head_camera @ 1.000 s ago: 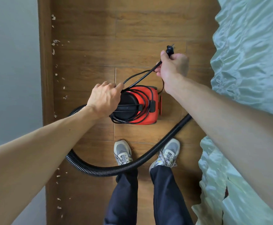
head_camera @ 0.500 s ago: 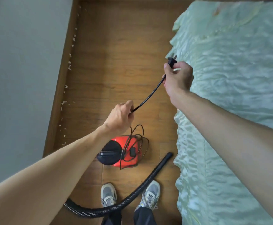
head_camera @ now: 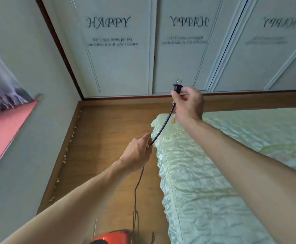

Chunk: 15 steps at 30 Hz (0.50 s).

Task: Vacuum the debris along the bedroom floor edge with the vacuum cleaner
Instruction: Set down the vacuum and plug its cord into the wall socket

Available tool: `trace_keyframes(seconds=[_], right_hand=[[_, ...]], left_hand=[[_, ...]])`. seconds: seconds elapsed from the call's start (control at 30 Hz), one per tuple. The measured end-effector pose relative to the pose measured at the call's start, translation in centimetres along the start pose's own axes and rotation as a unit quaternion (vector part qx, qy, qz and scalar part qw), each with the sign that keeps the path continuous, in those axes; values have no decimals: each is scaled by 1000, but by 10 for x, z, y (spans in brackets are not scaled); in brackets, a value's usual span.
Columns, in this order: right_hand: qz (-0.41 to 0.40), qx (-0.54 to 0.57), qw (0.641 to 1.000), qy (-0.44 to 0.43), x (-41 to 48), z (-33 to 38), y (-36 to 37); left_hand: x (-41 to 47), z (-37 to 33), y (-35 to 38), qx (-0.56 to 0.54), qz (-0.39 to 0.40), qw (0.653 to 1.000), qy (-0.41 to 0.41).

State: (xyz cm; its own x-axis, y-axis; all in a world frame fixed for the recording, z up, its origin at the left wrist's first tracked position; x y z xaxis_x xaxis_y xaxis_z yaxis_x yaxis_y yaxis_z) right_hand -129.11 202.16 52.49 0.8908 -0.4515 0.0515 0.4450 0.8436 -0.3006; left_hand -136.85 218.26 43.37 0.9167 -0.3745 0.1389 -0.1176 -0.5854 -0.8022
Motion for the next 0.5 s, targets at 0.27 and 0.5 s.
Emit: trace_keyframes(seconds=[0.27, 0.5], right_hand=[[-71, 6, 996, -58, 31, 113, -101], [-130, -27, 987, -93, 27, 186, -172]], left_hand=[[65, -106, -70, -25, -25, 997, 74], [93, -188, -109, -36, -32, 986, 157]])
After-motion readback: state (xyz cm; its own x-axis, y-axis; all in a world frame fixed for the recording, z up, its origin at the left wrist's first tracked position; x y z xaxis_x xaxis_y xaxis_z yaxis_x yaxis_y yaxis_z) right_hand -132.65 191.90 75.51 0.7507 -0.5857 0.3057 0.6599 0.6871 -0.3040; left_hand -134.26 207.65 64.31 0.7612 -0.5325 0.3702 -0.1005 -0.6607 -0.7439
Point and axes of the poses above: each hand's wrist, its own x-axis towards the middle knuckle, its own y-axis out of the palm, z = x × y, the point moved 4 cm from there along x, towards the middle knuckle, and after that the axes turned 13 degrees about y, right-handed, at the moved point
